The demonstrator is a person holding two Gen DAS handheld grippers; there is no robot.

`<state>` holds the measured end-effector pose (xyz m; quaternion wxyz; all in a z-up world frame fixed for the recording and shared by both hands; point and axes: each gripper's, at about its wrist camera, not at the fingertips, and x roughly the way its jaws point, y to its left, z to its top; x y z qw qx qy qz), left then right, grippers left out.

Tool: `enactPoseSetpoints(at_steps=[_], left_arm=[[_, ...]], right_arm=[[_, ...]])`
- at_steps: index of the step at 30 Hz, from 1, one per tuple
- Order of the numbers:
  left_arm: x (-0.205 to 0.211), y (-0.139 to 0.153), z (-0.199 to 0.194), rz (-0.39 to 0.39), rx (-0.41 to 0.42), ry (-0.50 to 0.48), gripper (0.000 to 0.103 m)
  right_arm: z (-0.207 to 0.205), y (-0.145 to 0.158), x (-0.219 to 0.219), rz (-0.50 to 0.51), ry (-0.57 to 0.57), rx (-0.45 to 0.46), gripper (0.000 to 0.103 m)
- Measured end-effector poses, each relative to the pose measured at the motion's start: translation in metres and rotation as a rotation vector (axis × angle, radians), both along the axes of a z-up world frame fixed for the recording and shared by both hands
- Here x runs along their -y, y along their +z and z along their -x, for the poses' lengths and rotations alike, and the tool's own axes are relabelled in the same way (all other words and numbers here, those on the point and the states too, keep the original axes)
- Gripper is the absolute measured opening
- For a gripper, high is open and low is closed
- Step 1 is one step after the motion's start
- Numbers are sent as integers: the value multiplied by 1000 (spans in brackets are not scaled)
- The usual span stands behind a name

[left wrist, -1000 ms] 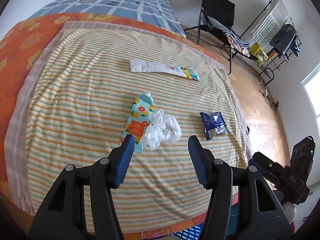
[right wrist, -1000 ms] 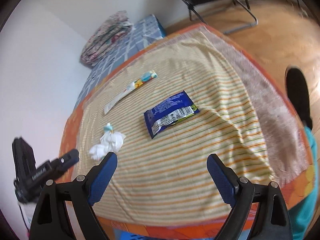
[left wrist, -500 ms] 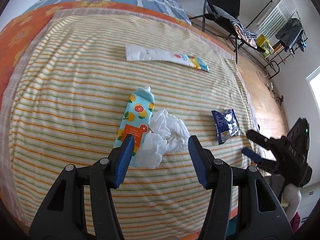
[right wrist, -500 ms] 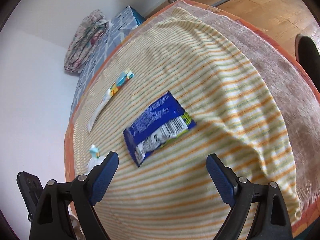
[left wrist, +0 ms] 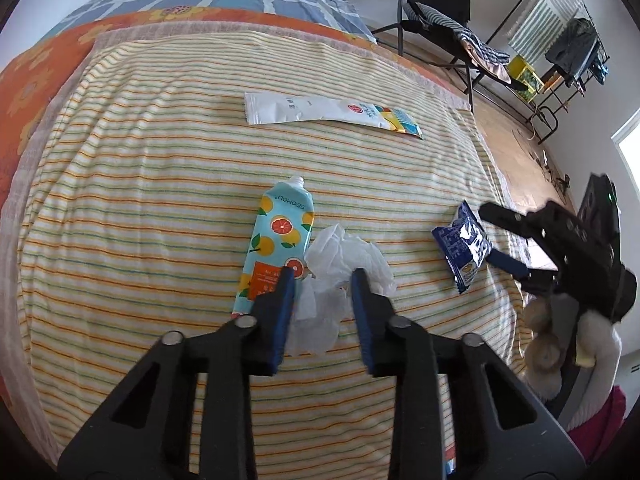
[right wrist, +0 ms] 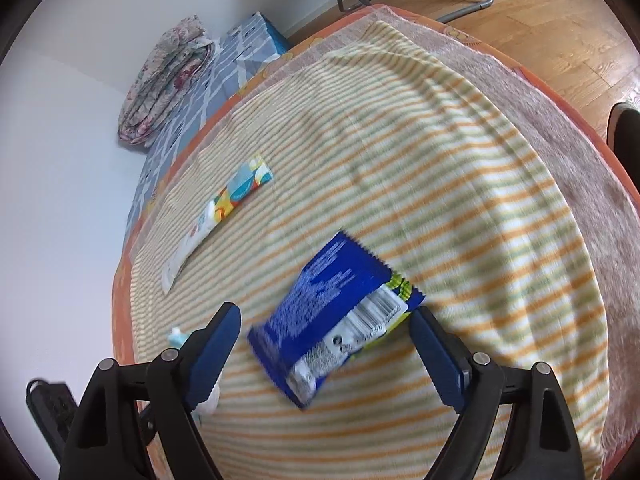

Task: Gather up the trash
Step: 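Grasp the white tissues with the left tool while the right tool grasps the blue wrapper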

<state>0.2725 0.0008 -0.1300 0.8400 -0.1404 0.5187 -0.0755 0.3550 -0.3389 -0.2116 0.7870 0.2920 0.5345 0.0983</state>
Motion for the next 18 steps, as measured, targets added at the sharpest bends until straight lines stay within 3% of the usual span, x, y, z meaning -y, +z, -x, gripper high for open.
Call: enactPoseSetpoints(at_steps=[2, 4, 8, 13, 15, 17, 18], left_arm=[[1, -1, 0, -2, 5, -6, 21], [1, -2, 0, -8, 7, -13, 12], [0, 0, -2, -18, 20, 0, 7], [-5, 2, -3, -20, 34, 15, 5], [-7, 3, -2, -21, 38, 19, 4], [-7, 4, -1, -25, 41, 18, 4], [-8, 5, 0, -26, 42, 17, 4]], right_arm=[[-3, 0, -2, 15, -2, 7, 89], [-10, 2, -10, 54, 13, 19, 88], [-17, 5, -30, 165, 68, 47, 84], [-16, 7, -48, 310, 151, 77, 64], [-16, 8, -51, 347, 178, 89, 46], [-14, 9, -49, 340, 200, 99, 35], [-14, 10, -47, 324, 205, 99, 34]])
